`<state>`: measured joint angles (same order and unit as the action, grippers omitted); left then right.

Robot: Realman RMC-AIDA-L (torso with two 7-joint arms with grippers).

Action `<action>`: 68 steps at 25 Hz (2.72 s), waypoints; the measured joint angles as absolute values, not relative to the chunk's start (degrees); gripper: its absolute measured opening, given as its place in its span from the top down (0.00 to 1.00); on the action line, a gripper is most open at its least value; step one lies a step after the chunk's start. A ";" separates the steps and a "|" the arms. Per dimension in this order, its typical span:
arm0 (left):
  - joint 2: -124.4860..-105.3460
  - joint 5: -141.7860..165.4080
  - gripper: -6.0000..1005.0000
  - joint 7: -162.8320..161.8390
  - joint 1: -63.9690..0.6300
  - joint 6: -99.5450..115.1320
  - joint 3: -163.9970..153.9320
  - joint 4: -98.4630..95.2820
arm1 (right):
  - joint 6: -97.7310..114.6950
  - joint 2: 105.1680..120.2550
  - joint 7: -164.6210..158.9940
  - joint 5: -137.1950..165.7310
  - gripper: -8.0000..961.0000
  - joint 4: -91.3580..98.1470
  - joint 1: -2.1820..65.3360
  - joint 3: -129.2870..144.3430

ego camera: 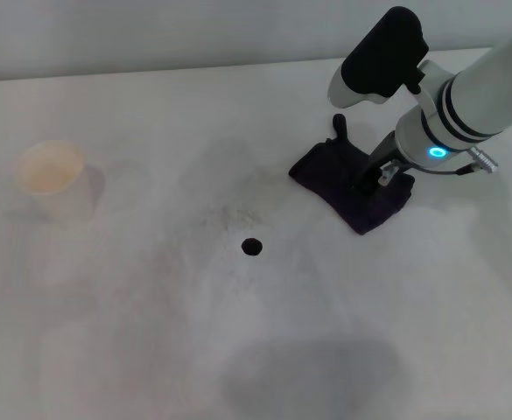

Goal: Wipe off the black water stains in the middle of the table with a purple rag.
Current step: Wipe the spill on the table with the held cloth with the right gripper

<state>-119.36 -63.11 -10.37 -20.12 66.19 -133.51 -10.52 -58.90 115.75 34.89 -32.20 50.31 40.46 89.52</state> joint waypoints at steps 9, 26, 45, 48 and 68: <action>-119.36 -63.11 0.11 -10.37 -20.11 66.29 -133.51 -10.69 | -59.24 115.79 34.90 -32.17 0.94 50.31 40.37 90.03; -119.27 -63.01 0.11 -10.37 -20.21 66.37 -133.51 -10.71 | -67.07 115.95 41.20 -45.44 0.94 54.22 42.01 97.18; -119.17 -62.93 0.11 -10.37 -20.73 66.35 -133.50 -10.54 | -48.49 116.19 41.71 -55.56 0.94 53.00 46.18 116.89; -119.17 -62.91 0.11 -10.37 -20.83 66.26 -133.50 -10.35 | -46.87 116.13 41.45 -53.61 0.94 50.92 46.91 115.82; -119.09 -62.93 0.11 -10.37 -20.97 66.42 -133.28 -10.34 | -55.41 116.15 43.94 -52.31 0.94 53.02 46.51 113.27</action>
<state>-119.09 -62.93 -10.37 -20.97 66.42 -133.28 -10.34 -55.41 116.15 43.94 -52.31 53.02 46.51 113.27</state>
